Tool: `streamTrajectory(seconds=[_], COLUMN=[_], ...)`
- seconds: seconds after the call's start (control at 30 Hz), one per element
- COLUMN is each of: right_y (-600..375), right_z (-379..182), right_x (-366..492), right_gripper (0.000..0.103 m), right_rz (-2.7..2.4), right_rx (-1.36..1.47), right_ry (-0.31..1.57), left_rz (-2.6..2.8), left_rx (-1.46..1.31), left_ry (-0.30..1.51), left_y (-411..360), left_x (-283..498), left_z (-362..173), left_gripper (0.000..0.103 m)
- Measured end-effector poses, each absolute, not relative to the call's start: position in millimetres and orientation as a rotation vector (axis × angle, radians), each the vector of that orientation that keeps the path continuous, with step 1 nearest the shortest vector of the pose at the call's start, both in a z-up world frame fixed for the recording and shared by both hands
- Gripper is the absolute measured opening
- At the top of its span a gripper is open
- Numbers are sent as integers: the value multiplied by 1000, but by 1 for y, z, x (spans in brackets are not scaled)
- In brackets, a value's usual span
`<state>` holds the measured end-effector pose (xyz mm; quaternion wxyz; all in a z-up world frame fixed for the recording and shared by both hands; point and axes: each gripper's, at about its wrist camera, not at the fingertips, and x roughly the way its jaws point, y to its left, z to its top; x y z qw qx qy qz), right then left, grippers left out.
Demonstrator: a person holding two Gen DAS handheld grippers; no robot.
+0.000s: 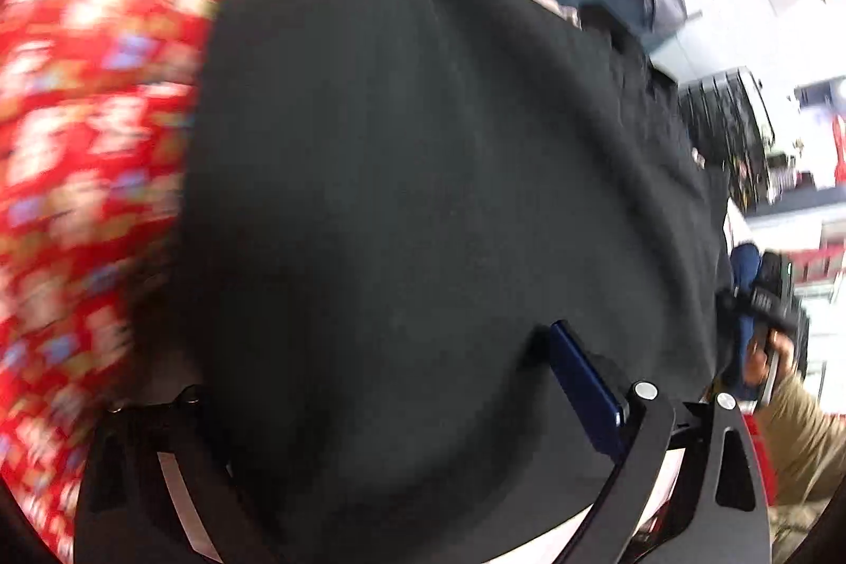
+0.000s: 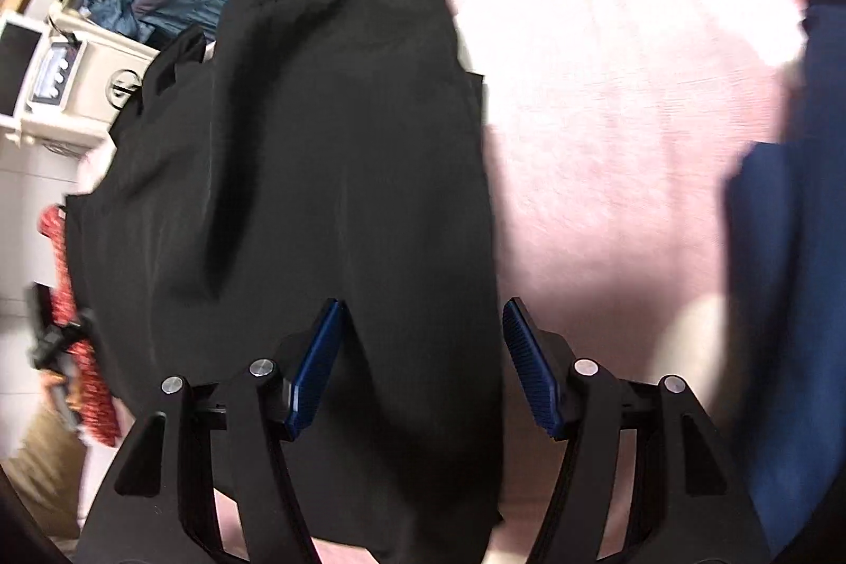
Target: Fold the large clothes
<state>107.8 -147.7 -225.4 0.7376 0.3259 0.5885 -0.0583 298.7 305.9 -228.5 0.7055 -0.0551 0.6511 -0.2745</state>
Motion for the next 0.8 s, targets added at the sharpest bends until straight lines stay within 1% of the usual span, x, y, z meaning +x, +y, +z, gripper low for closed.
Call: streamTrajectory(seconds=[0.03, 0.27, 0.4, 0.53, 0.6, 0.67, 0.7, 0.73, 0.77, 0.8], right_y=[-151, -166, -162, -166, -155, -147, -147, -148, -149, -145], right_z=[-231, -249, -255, -262, -263, -261, -260, -260, -261, -260], right_x=[112, 129, 137, 142, 149, 153, 153, 151, 149, 148], right_gripper=[63, 64, 66, 65, 64, 63, 49, 37, 20, 16], right_rz=[-111, 51, 104, 192, 209, 194, 184, 172, 172, 187], right_rx=[740, 896, 913, 1020, 999, 959, 974, 992, 1015, 1034], right_ry=[1291, 1216, 1210, 1170, 1184, 1185, 1176, 1172, 1173, 1171], left_rz=[-623, -739, -800, -858, -853, -837, -819, -790, -768, -740], left_rx=[-125, -299, -395, -368, -365, -341, -325, -317, -321, -341], left_ry=[1444, 1464, 1446, 1435, 1431, 1426, 1424, 1425, 1431, 1444], left_y=[304, 310, 303, 284, 275, 272, 274, 279, 289, 297], left_x=[301, 327, 337, 336, 337, 338, 338, 337, 335, 334], left_z=[-230, -233, -232, -229, -230, -230, -229, -228, -227, -228], left_gripper=[96, 96, 96, 94, 92, 85, 72, 59, 50, 32])
